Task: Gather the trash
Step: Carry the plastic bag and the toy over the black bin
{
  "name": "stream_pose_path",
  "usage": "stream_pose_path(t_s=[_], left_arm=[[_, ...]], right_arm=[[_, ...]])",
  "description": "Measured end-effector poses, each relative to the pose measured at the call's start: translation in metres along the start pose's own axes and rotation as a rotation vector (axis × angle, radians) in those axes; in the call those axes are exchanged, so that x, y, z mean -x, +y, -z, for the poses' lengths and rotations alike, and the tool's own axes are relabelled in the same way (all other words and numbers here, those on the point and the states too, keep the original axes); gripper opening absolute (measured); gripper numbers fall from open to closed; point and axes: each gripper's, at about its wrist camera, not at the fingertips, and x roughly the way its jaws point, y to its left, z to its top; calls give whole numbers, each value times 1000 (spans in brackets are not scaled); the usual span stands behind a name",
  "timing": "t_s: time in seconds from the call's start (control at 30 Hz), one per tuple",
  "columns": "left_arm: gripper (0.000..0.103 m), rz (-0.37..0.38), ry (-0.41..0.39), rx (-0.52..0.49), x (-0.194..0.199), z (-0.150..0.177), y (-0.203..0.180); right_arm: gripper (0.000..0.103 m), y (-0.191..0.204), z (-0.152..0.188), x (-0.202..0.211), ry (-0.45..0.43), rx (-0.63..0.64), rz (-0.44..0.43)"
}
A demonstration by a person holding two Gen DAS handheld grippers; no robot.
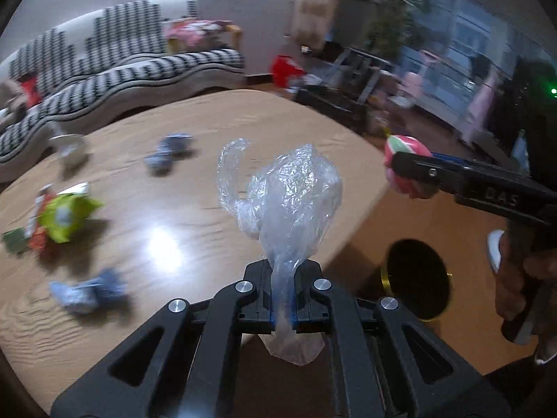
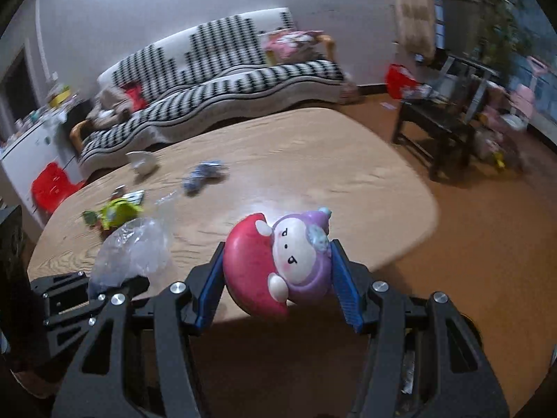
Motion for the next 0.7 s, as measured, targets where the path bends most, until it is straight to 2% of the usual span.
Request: stream_pose_path(t_s=[0.23,0.47,0.7], left_arm=[[4,154,35,-80,-46,-1,-93],[4,241,114,-130,-98,15,-166],[4,300,202,-120,-150,29,-206]], right_arm=[[57,-100,33,32,7,-135,112],[57,-181,63,56,30,-280,197],[57,-239,99,48,180,-425,291]])
